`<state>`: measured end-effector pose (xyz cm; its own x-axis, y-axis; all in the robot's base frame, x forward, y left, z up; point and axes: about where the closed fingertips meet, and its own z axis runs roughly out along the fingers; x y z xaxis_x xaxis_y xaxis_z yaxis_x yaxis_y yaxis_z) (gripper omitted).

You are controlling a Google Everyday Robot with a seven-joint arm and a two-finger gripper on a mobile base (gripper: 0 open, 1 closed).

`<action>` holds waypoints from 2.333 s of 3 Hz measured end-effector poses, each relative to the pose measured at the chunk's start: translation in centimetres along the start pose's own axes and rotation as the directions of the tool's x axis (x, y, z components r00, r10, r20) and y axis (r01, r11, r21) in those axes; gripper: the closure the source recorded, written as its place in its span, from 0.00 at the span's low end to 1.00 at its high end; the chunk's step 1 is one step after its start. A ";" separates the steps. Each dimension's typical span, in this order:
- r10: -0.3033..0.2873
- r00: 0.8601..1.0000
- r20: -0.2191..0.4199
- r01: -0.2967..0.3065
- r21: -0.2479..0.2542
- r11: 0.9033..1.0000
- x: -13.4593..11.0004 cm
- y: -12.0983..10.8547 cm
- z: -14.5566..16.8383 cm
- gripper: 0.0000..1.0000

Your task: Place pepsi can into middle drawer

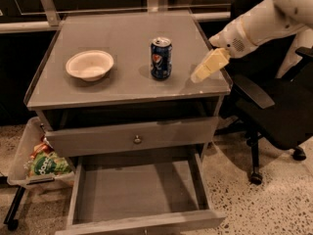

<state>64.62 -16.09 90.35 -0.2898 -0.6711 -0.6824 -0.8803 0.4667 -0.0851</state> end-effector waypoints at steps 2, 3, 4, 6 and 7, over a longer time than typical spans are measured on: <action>0.021 0.997 0.074 -0.018 -0.043 0.999 -2.2 -2.4 4.5 0.00; 0.017 0.992 0.128 -0.010 -0.052 0.999 -2.3 -2.6 5.4 0.00; -0.016 0.979 0.203 0.037 -0.101 0.994 -5.1 -2.6 8.4 0.00; -0.039 0.962 0.271 0.079 -0.139 0.987 -8.4 -2.7 11.0 0.00; -0.039 0.962 0.271 0.079 -0.139 0.987 -8.4 -2.7 11.0 0.18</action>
Offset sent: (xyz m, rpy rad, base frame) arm 0.0333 0.0241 -0.0116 0.0668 0.0050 0.0171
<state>73.54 -5.38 88.28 -0.1426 -0.5075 -0.8498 -0.9441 0.3275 -0.0372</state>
